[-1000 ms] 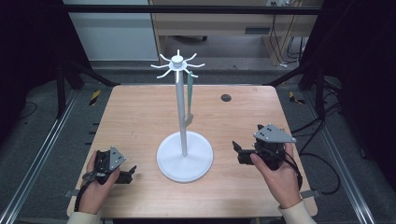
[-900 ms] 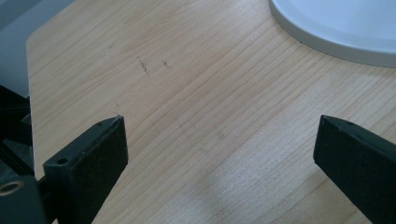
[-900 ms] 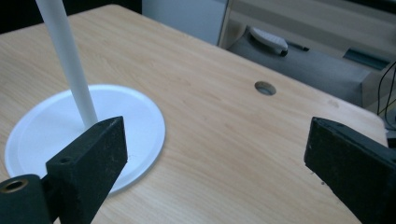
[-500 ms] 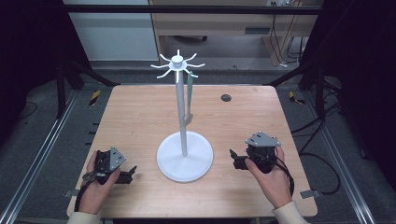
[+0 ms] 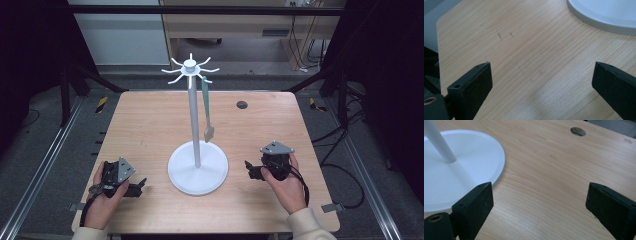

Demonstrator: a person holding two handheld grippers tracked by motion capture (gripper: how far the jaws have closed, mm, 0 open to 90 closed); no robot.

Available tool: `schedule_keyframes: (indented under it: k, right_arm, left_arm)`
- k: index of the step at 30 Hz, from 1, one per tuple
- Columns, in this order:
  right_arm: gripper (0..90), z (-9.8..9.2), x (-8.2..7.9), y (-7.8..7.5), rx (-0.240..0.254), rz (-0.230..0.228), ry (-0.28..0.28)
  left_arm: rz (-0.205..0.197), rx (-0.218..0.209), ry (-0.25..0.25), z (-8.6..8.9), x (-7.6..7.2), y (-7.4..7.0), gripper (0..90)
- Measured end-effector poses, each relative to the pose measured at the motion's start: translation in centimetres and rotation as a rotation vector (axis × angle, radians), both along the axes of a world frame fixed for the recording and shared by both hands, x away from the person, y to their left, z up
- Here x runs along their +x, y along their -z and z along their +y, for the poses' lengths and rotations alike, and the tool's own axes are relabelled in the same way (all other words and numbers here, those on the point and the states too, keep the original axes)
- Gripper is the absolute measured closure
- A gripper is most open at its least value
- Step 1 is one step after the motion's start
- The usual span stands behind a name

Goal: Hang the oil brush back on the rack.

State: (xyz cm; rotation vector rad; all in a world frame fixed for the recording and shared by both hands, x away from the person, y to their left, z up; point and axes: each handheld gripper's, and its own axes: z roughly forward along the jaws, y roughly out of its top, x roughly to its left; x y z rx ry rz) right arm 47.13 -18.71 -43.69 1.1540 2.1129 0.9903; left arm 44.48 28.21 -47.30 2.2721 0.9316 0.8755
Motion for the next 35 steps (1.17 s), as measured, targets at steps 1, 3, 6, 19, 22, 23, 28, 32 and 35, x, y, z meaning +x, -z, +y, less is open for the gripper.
schedule_keyframes:
  k: [1,3,6,19,22,23,28,32,35]
  right_arm:
    - [8.2,0.0,0.1,0.2,-0.001,0.003,0.001]
    - [8.2,0.1,0.5,0.6,-0.003,0.007,0.003]
    - [8.3,0.0,1.0,1.1,-0.013,0.014,0.01]
    - [11.1,-1.4,2.7,3.4,0.008,0.011,0.057]
    - [11.2,-1.7,2.9,3.7,0.012,0.017,0.06]
    - [11.3,-1.9,3.0,3.8,0.008,0.018,0.059]
    - [11.4,-2.0,3.1,4.3,0.017,0.035,0.059]
    - [11.4,-2.0,3.0,4.4,0.022,0.046,0.04]
    - [11.4,-2.0,2.7,4.3,0.044,0.052,0.034]
  left_arm:
    - [0.001,0.0,0.0,0.0,0.0,0.0,2.5]
    - [0.002,-0.001,0.001,0.0,0.0,0.0,2.6]
    - [0.003,0.002,0.003,-0.1,0.0,0.0,2.6]
    - [0.007,0.006,0.008,-0.2,0.0,0.1,2.5]
    - [0.006,0.006,0.008,-0.2,0.0,0.1,2.6]
    - [0.006,0.006,0.008,-0.2,0.0,0.1,2.6]
    - [0.004,0.004,0.008,-0.2,0.0,0.1,2.6]
    - [0.004,0.005,0.01,-0.2,0.0,0.1,2.6]
    - [0.005,0.007,0.012,-0.2,0.0,0.1,2.6]
